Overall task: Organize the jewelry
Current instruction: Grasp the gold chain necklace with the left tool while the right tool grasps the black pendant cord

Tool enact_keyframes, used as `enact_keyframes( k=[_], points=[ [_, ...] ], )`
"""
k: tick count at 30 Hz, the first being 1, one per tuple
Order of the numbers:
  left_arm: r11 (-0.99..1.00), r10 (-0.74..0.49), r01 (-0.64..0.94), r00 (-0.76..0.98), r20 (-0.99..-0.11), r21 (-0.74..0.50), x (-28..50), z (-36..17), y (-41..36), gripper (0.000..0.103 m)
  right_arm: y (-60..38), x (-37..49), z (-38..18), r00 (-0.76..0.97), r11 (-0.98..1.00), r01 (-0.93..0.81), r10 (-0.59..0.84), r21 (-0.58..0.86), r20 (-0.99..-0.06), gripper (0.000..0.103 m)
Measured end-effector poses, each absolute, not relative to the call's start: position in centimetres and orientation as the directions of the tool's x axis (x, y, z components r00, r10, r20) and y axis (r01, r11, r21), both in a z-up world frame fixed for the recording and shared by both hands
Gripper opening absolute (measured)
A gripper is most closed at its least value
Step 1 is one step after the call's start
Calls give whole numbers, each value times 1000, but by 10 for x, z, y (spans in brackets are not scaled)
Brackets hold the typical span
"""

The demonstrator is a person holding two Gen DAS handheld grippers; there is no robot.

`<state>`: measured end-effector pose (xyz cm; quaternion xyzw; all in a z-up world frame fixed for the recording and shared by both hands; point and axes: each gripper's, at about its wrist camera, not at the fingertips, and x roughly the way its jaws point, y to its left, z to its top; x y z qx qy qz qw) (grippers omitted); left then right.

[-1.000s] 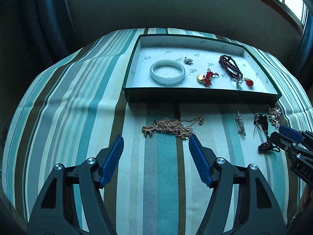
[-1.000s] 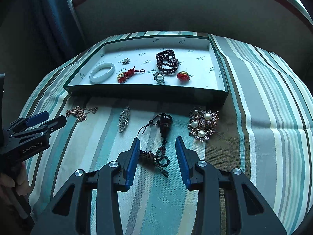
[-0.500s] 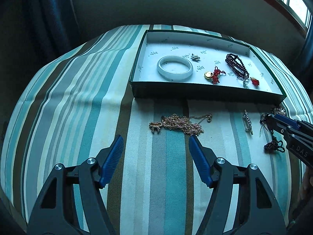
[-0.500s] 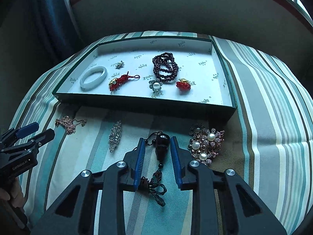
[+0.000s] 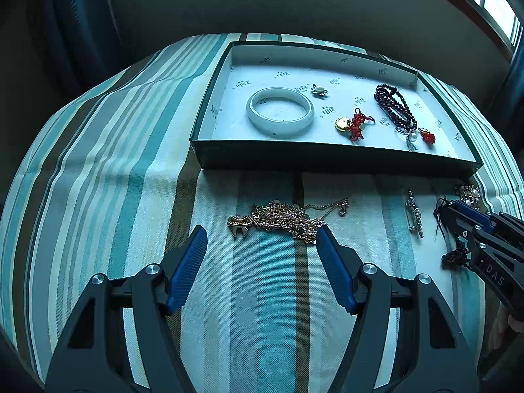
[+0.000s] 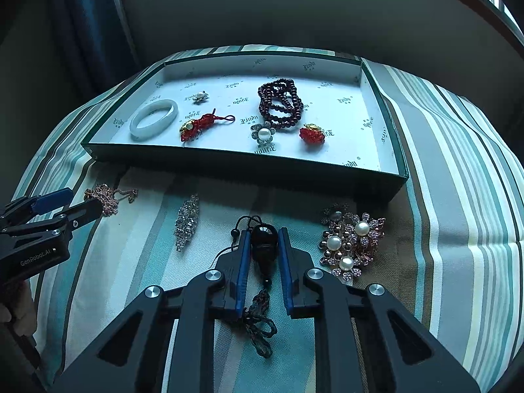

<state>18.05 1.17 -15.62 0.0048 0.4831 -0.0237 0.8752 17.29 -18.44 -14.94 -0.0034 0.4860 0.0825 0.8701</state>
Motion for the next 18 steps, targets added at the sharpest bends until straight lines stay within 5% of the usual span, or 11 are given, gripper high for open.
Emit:
enact_keyframes(
  k=[9,11,18],
  points=[
    [996,-52,83,516,-855,-10,198,-168,3,81,-186,173,-150,515,985,-145,151,88,-844,18],
    [997,-48,81,524,-851,-7,197,-167,5,74,-186,173,-150,516,985,-144,153,91,-843,18],
    [987,-101,162,539,-836,-15,193,-162,-2,23,-187,173,-150,518,985,-143,158,97,-840,18]
  ],
)
